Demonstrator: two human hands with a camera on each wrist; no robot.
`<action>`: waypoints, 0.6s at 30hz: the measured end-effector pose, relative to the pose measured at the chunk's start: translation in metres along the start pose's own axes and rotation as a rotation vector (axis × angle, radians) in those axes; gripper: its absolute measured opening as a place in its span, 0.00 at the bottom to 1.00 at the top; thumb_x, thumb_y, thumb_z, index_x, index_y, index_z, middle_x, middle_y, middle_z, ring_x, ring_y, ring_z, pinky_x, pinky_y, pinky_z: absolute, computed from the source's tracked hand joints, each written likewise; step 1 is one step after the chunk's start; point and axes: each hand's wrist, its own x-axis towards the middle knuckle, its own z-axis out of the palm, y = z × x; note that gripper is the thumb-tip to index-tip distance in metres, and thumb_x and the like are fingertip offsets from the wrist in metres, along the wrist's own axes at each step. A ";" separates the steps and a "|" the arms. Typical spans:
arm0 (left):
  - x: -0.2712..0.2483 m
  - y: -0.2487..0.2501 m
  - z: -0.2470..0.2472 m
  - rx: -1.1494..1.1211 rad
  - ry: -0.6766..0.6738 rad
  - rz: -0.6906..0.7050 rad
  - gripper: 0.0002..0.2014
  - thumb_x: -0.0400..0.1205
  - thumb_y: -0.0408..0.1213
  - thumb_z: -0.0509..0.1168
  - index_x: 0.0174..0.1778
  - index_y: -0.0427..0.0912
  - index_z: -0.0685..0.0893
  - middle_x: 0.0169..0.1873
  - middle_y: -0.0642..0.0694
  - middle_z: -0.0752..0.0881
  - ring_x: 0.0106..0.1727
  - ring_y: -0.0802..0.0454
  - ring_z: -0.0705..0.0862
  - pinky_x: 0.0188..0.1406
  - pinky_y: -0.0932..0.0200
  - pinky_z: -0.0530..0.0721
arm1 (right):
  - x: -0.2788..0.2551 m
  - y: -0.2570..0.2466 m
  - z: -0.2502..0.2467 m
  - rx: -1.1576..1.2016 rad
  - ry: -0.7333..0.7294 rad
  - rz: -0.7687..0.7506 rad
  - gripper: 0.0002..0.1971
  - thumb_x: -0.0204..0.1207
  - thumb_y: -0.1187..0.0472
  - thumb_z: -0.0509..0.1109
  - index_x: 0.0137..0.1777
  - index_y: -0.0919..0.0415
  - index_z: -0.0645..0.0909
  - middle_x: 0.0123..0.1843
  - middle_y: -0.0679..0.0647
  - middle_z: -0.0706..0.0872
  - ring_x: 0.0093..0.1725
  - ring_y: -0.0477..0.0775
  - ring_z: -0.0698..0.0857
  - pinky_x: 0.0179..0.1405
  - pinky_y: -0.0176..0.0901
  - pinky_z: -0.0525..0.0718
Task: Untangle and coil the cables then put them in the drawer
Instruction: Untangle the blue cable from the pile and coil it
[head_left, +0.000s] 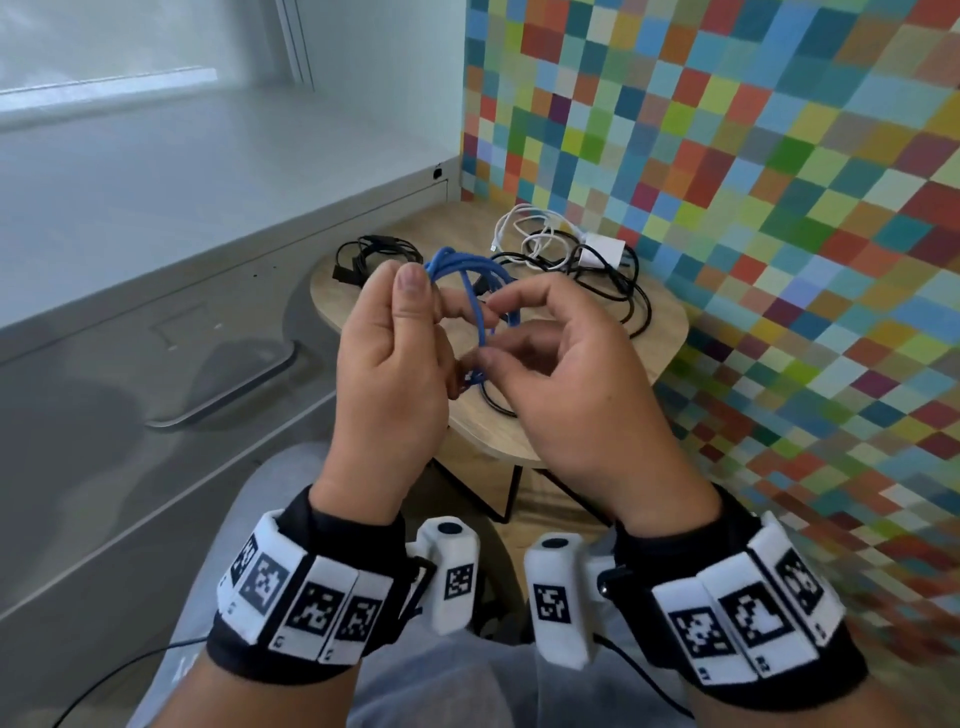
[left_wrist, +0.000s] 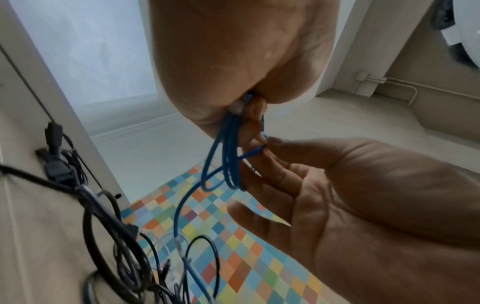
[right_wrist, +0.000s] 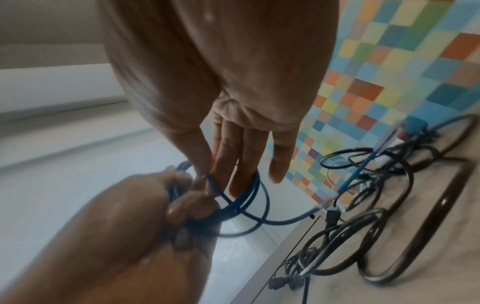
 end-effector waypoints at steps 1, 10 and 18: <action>0.001 -0.001 -0.003 0.017 -0.001 0.008 0.17 0.95 0.42 0.49 0.50 0.34 0.75 0.40 0.43 0.90 0.18 0.51 0.68 0.17 0.59 0.70 | 0.001 -0.001 -0.002 0.040 -0.010 0.015 0.13 0.84 0.65 0.75 0.63 0.52 0.80 0.43 0.49 0.95 0.47 0.44 0.94 0.54 0.39 0.89; 0.018 -0.003 -0.040 0.096 0.139 0.049 0.17 0.91 0.51 0.54 0.35 0.58 0.75 0.28 0.52 0.72 0.26 0.53 0.66 0.25 0.54 0.65 | 0.005 -0.006 -0.046 0.232 -0.038 0.071 0.10 0.86 0.69 0.69 0.60 0.58 0.89 0.35 0.54 0.82 0.22 0.48 0.72 0.25 0.44 0.79; 0.013 0.018 -0.047 -0.542 0.060 -0.350 0.22 0.93 0.52 0.48 0.34 0.49 0.70 0.23 0.54 0.60 0.19 0.58 0.54 0.15 0.62 0.53 | 0.015 0.008 -0.054 -0.337 0.250 -0.148 0.10 0.81 0.60 0.78 0.50 0.40 0.90 0.49 0.47 0.89 0.44 0.37 0.85 0.41 0.25 0.79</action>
